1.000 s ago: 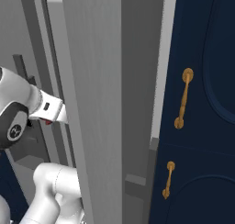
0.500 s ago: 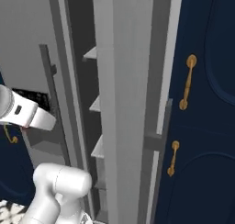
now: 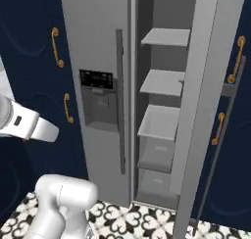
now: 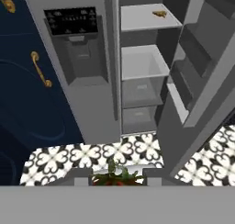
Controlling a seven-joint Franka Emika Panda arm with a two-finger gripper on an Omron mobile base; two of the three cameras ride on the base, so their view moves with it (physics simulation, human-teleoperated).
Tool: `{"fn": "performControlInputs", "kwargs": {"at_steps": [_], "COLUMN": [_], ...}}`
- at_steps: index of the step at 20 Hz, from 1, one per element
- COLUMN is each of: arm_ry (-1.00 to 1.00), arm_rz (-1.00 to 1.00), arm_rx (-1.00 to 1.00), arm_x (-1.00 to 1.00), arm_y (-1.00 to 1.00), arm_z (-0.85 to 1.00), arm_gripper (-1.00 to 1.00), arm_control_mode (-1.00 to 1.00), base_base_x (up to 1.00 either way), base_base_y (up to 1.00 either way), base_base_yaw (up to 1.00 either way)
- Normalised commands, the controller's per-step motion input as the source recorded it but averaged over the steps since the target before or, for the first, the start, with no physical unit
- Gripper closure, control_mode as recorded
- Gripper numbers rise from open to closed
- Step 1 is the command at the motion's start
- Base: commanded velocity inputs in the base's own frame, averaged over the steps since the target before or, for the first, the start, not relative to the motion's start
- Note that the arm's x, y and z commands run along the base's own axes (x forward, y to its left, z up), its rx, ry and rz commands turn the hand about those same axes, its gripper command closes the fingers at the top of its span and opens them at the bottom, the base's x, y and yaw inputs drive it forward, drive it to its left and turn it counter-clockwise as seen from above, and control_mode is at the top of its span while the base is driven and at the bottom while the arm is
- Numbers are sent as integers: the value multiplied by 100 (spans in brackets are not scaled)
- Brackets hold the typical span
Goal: Take the strawberry from the fridge and place it on top of the pancake, located on the dining counter.
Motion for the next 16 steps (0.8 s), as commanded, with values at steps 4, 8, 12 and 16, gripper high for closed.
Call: {"fn": "performControlInputs", "kwargs": {"at_steps": [4, 8, 12, 16], "arm_ry": [0, 0, 0, 0], "arm_rz": [0, 0, 0, 0], "arm_rx": [0, 0, 0, 0], "arm_x": [0, 0, 0, 0], "arm_y": [0, 0, 0, 0], "arm_z": [0, 0, 0, 0], "arm_gripper": [100, 100, 100, 100], "arm_control_mode": [100, 100, 100, 100], "base_base_x": [-68, -22, -45, -49], "base_base_y": [99, 68, 4, 3], "base_base_yaw": [29, 78, 89, 93]}}
